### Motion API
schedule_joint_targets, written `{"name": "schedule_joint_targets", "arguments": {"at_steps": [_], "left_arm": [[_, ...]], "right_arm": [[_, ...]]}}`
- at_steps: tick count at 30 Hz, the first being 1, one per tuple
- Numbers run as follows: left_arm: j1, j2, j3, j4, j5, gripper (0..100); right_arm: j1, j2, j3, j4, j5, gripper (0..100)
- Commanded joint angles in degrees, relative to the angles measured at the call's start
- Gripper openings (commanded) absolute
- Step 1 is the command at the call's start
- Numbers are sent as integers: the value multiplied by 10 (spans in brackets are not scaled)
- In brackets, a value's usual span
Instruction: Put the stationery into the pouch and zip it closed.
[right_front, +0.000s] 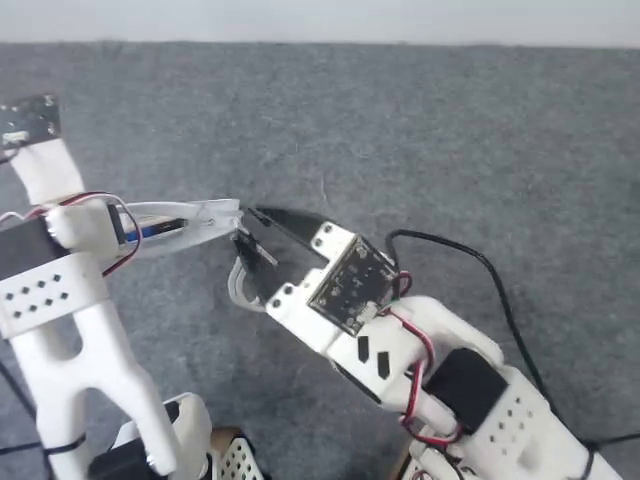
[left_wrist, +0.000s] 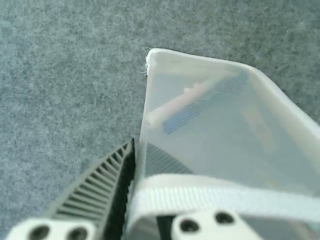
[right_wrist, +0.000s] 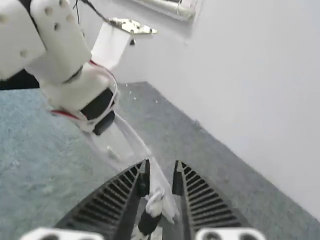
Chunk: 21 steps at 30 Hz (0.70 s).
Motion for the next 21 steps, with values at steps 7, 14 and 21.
{"name": "schedule_joint_targets", "arguments": {"at_steps": [7,14,21], "left_arm": [[-57,-5,-6,-39,36,9],[-58,-5,-5,-40,36,9],[-66,-5,-6,-41,36,9]], "right_arm": [[15,9,22,124,-7,102],[53,107,61,91,-7,102],[58,255,47,-10,-7,102]]}}
